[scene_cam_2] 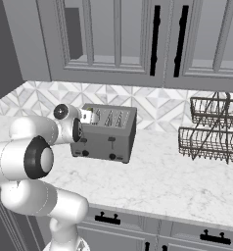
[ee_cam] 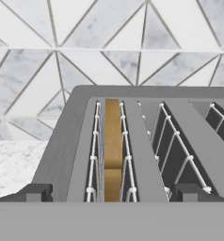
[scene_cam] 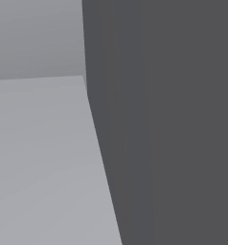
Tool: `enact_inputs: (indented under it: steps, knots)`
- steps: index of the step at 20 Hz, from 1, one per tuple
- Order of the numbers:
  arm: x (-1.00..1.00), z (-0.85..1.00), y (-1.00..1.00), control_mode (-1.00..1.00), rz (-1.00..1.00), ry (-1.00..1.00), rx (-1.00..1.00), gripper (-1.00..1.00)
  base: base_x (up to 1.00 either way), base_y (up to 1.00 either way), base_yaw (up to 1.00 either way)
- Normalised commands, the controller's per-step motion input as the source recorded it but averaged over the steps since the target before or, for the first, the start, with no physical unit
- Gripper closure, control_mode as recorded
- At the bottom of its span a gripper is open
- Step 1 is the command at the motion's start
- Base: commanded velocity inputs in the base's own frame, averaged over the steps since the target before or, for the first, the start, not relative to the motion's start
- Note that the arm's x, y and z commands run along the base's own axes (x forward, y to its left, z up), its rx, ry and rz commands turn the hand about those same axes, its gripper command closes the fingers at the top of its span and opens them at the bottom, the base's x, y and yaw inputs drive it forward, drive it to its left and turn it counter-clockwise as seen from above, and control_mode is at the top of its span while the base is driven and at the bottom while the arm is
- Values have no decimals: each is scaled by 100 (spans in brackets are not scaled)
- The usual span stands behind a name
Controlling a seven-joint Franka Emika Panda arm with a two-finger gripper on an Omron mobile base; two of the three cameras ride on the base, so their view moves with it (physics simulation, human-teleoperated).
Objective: Start the toaster. Once the lever pops up, take the bread to the plate on the dining counter.
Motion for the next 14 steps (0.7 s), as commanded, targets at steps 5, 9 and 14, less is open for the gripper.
enact_inputs:
  steps: [5, 9, 14]
  knots:
    - [0, 0, 0, -100, 0, 0, 0, -100, 0, 0, 0]
    - [0, 0, 0, -100, 0, 0, 0, -100, 0, 0, 0]
    - [0, 0, 0, -100, 0, 0, 0, -100, 0, 0, 0]
